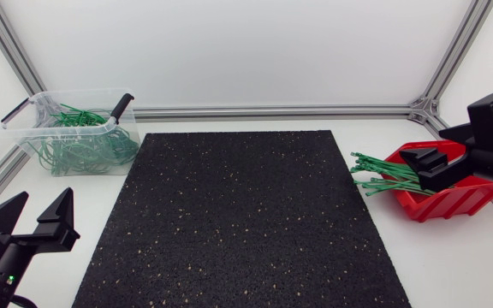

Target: Take a green cable tie from the red box, thread the tail through the head to close it, then place it in the transparent bin on the left.

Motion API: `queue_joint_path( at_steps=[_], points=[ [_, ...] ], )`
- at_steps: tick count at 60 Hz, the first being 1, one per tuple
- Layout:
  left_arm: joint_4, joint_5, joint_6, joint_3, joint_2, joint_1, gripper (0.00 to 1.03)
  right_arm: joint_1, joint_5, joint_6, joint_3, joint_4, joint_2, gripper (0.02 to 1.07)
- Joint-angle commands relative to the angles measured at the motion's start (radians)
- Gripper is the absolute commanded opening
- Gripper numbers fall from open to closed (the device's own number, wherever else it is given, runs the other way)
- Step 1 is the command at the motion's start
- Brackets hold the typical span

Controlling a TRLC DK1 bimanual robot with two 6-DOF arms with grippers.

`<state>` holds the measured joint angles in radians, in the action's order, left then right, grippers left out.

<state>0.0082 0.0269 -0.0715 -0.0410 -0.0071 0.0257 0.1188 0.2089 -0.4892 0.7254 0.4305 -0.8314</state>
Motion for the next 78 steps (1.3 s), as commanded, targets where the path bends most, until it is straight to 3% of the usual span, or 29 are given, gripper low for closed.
queue_joint_path(
  at_steps=[1,15,25,36,51,69,78],
  points=[
    [-0.013,0.008,-0.016,0.041,-0.007,-0.001,0.99,0.033,0.000,-0.172,0.075,0.096,-0.124,1.03],
    [-0.013,0.007,-0.016,0.041,-0.005,0.000,0.99,0.044,0.015,-0.367,0.100,0.125,-0.304,1.03],
    [-0.013,0.008,-0.016,0.041,-0.005,0.006,0.99,0.078,0.032,-0.532,0.146,0.232,-0.428,1.02],
    [-0.014,0.008,-0.016,0.041,-0.005,0.011,0.99,0.099,0.035,-0.801,0.081,0.178,-0.483,1.02],
    [-0.014,0.007,-0.016,0.041,-0.005,0.011,0.99,0.104,0.037,-1.006,-0.026,0.152,-0.476,1.02],
    [-0.016,0.007,-0.016,0.041,-0.004,0.016,0.99,0.078,0.024,-1.011,-0.050,-0.003,-0.543,1.02],
    [-0.016,0.007,-0.016,0.039,-0.002,0.016,0.99,0.070,0.015,-1.000,-0.012,-0.010,-0.612,1.02]
  ],
)
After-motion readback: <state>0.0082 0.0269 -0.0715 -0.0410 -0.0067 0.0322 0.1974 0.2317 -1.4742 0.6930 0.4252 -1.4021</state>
